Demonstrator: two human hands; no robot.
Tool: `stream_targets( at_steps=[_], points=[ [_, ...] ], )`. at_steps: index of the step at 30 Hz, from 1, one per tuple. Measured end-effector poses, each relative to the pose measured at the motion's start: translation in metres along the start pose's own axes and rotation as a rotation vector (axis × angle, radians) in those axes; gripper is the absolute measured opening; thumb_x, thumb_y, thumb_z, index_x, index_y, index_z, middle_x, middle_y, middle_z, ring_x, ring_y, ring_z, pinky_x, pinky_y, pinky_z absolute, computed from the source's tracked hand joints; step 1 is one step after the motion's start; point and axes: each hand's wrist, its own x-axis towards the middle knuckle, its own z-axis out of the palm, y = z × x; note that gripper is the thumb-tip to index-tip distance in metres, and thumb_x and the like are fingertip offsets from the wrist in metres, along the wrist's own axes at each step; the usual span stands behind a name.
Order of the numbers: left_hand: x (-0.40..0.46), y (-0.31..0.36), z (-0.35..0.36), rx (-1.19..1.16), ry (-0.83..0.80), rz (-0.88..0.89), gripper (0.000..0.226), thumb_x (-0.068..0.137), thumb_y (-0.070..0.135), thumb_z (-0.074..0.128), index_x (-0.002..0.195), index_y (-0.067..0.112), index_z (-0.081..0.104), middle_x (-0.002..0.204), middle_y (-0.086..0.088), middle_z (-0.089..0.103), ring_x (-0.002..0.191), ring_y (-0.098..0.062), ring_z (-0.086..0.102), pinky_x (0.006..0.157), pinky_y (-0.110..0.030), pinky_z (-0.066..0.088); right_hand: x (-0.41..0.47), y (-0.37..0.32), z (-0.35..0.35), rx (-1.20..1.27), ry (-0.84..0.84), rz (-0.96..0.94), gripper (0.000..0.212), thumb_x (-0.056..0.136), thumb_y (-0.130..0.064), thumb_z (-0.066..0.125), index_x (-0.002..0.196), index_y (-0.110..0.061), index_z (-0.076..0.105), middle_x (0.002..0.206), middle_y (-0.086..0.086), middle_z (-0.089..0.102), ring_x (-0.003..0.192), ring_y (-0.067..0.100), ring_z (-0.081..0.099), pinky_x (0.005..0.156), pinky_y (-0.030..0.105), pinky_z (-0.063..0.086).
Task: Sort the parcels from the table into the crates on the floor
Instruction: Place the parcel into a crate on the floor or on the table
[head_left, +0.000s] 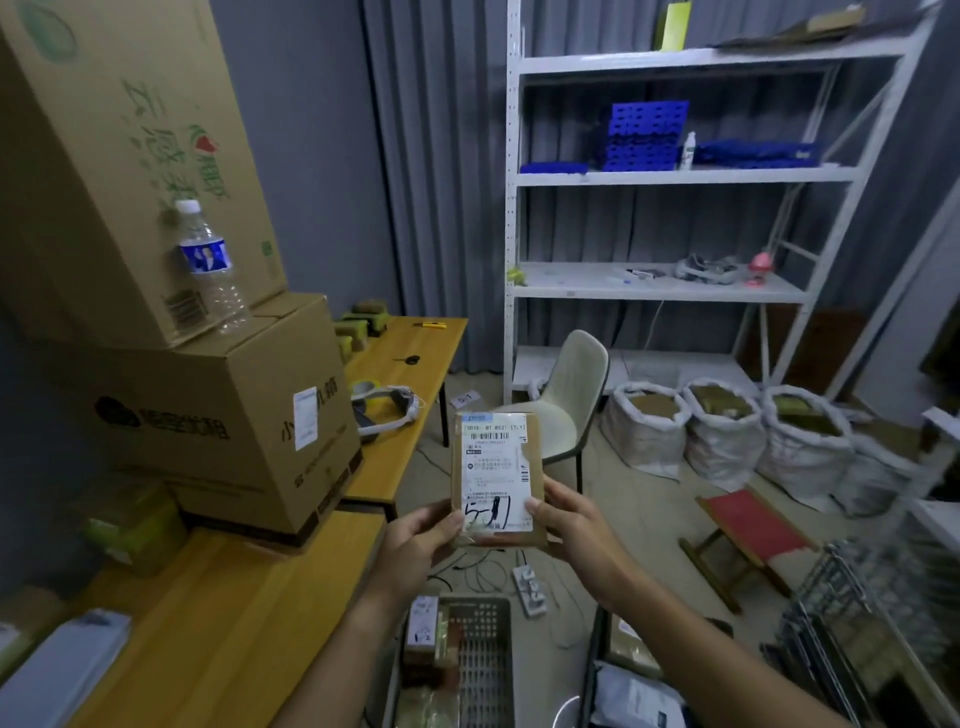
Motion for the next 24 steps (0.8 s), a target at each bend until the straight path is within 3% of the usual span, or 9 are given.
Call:
stream_targets(
  at_steps=[5, 9, 12, 15, 20, 24],
  points=[
    [0.011, -0.019, 0.014, -0.015, -0.004, -0.041, 0.021, 0.097, 0.009, 0.058, 0.115, 0.004, 0.07, 0.105, -0.005, 0.078, 0.093, -0.014, 0.074, 0.075, -0.02, 0.057, 0.007, 0.021, -0.02, 0.025, 0.035, 0.058, 0.039, 0.103, -0.009, 0.052, 0.139, -0.024, 0.057, 0.117, -0.002, 0.076, 0.104, 0.017, 0.074, 0.074, 0.023, 0.059],
    [0.027, -0.032, 0.006, -0.009, -0.008, -0.088, 0.022, 0.098, 0.011, 0.058, 0.117, 0.007, 0.069, 0.108, -0.005, 0.077, 0.102, -0.019, 0.073, 0.086, -0.026, 0.057, 0.024, 0.038, -0.019, 0.033, 0.055, 0.102, 0.038, 0.103, -0.009, 0.052, 0.138, -0.023, 0.058, 0.112, -0.003, 0.077, 0.101, 0.016, 0.075, 0.073, 0.024, 0.059],
    [0.038, -0.045, -0.009, -0.027, -0.006, -0.127, 0.02, 0.099, 0.011, 0.057, 0.114, 0.008, 0.07, 0.105, -0.006, 0.078, 0.096, -0.018, 0.075, 0.077, -0.022, 0.059, 0.04, 0.051, -0.01, 0.029, 0.049, 0.141, 0.037, 0.103, -0.012, 0.053, 0.137, -0.026, 0.057, 0.112, -0.003, 0.077, 0.1, 0.016, 0.075, 0.072, 0.023, 0.059],
    [0.052, -0.062, -0.032, -0.033, 0.012, -0.159, 0.022, 0.099, 0.013, 0.058, 0.117, 0.011, 0.069, 0.108, -0.006, 0.077, 0.1, -0.019, 0.074, 0.078, -0.022, 0.058, 0.061, 0.066, 0.005, 0.013, 0.055, 0.186, 0.034, 0.103, -0.012, 0.053, 0.132, -0.029, 0.059, 0.109, -0.005, 0.078, 0.098, 0.015, 0.075, 0.07, 0.021, 0.059],
    [0.079, -0.098, -0.081, -0.051, 0.035, -0.236, 0.029, 0.098, 0.016, 0.06, 0.126, 0.014, 0.066, 0.116, -0.005, 0.075, 0.109, -0.022, 0.071, 0.099, -0.04, 0.054, 0.101, 0.099, 0.037, -0.021, 0.054, 0.286, 0.028, 0.104, -0.013, 0.051, 0.125, -0.027, 0.061, 0.111, -0.003, 0.077, 0.1, 0.014, 0.075, 0.069, 0.021, 0.059],
    [0.098, -0.131, -0.114, -0.086, 0.031, -0.323, 0.031, 0.098, 0.016, 0.058, 0.128, 0.021, 0.062, 0.116, -0.007, 0.075, 0.107, -0.026, 0.072, 0.097, -0.047, 0.054, 0.129, 0.136, 0.06, -0.032, 0.052, 0.367, 0.032, 0.103, -0.011, 0.051, 0.132, -0.019, 0.06, 0.115, -0.002, 0.076, 0.102, 0.016, 0.074, 0.071, 0.021, 0.059]
  ],
)
